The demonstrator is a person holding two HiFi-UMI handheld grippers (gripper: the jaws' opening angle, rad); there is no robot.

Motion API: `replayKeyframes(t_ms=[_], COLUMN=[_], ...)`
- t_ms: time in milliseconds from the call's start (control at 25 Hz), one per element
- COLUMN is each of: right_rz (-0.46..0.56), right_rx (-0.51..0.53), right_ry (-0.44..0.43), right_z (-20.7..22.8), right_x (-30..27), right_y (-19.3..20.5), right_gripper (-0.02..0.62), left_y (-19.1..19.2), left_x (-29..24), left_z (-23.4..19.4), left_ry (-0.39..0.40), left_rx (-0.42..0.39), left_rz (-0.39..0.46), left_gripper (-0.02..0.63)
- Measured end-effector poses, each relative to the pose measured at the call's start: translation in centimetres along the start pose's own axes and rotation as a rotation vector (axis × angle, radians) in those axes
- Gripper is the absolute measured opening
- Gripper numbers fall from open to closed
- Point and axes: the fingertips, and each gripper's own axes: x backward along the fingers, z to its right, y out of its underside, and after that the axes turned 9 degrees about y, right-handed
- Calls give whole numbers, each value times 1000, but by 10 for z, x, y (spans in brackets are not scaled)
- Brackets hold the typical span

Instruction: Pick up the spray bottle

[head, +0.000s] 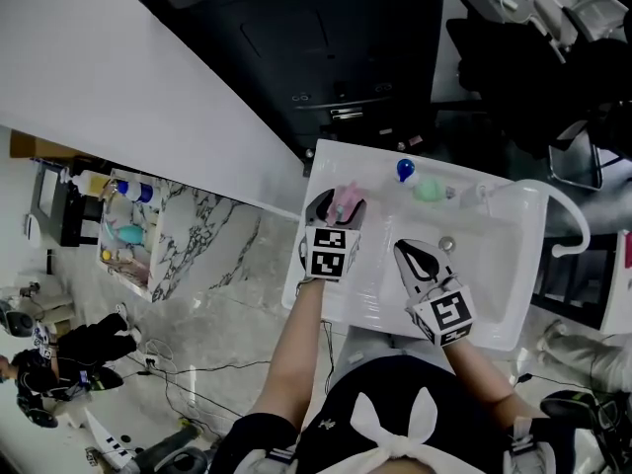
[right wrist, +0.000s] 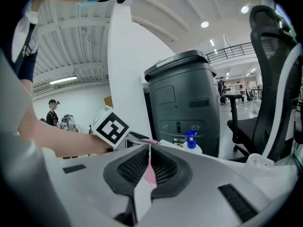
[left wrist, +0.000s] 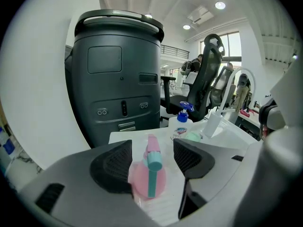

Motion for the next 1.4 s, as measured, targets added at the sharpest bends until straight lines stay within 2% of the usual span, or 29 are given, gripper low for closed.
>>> replayKeyframes(t_ms=[520, 760, 1000, 1400], right_rz=[-9, -10, -8, -9], right_rx=[-5, 0, 0, 5], right_ry=[13, 9, 6, 8], right_z=[4, 2, 0, 1], right_x=[-3, -4, -4, -1], right_y=[-1, -1, -1, -4], right_gripper=[29, 29, 29, 29], left_y=[1, 6, 0, -3], left_x=[-11, -8, -5, -7], left_z=[-8, -9, -12, -9], left_ry=[7, -5, -32, -21], left_rx=[4, 20, -24, -69], left_rz=[-14, -45, -30, -35], left_gripper=[264, 205, 108, 98])
